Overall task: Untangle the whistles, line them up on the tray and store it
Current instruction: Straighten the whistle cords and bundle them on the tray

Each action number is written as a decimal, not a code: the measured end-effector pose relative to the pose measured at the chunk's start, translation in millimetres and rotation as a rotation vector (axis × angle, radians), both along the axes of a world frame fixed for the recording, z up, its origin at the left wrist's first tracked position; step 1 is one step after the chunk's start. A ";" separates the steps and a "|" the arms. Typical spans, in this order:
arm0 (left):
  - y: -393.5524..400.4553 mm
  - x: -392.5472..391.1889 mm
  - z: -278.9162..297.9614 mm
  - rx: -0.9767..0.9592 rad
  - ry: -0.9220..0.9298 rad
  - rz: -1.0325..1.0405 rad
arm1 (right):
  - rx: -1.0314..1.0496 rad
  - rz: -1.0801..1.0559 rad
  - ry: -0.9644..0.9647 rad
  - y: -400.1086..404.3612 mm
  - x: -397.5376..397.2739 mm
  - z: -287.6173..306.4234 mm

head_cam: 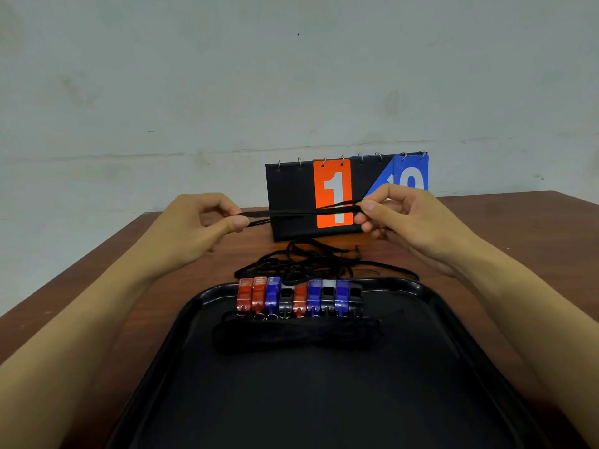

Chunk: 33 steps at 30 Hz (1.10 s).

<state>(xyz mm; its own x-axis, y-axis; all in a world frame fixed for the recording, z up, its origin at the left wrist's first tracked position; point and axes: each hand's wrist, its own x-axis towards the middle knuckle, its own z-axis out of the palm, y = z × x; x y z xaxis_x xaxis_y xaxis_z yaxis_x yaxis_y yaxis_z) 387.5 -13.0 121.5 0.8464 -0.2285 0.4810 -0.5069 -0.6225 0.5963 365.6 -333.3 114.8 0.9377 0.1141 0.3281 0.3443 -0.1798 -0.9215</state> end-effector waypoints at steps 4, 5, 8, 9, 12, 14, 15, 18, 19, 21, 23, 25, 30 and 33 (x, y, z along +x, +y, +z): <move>0.1 1.1 -2.6 -0.079 0.075 -0.036 | -0.141 -0.027 -0.071 -6.8 0.8 1.1; 1.2 1.0 -1.7 -0.101 0.101 -0.055 | -0.219 -0.040 -0.101 -8.6 0.7 1.1; 6.4 -4.5 4.4 0.025 0.184 -0.143 | -0.513 -0.042 -0.172 -13.4 -1.0 0.1; 8.7 -6.0 6.7 0.116 0.217 -0.171 | -0.613 -0.031 -0.183 -14.4 -1.8 0.0; 15.8 -10.9 14.6 0.310 0.413 -0.247 | -0.735 0.063 -0.152 -13.4 -6.0 0.9; 19.2 -12.8 17.3 0.398 0.547 -0.300 | -0.767 0.183 -0.079 -10.5 -9.6 1.9; 19.6 -13.5 17.4 0.435 0.607 -0.314 | -0.789 0.244 -0.040 -9.0 -11.5 2.2; 18.2 -15.9 15.9 0.519 0.729 -0.320 | -0.841 0.361 0.039 -5.8 -14.8 2.3; 17.7 -15.9 15.3 0.544 0.743 -0.321 | -0.854 0.380 0.054 -4.7 -15.2 2.4; 16.7 -15.9 14.3 0.579 0.769 -0.323 | -0.875 0.415 0.073 -2.6 -16.3 2.9; 15.3 -16.0 13.3 0.623 0.797 -0.301 | -0.883 0.437 0.085 -1.3 -17.5 3.7; 12.1 -16.8 12.4 0.685 0.818 -0.281 | -0.891 0.458 0.100 -0.8 -18.8 4.6; 3.1 -17.9 10.0 0.798 0.826 -0.249 | -0.989 0.492 0.151 4.7 -18.0 0.2; -0.4 -18.2 6.9 0.839 0.843 -0.231 | -1.018 0.495 0.169 6.3 -16.8 -2.5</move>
<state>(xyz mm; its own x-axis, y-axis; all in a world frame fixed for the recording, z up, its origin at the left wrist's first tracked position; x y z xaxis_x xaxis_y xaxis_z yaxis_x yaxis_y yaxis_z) 369.3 -13.5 128.4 0.7209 -0.3916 -0.5719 -0.3034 -0.9201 0.2475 348.9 -326.9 112.3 0.7389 0.6239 -0.2544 0.4710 -0.7483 -0.4671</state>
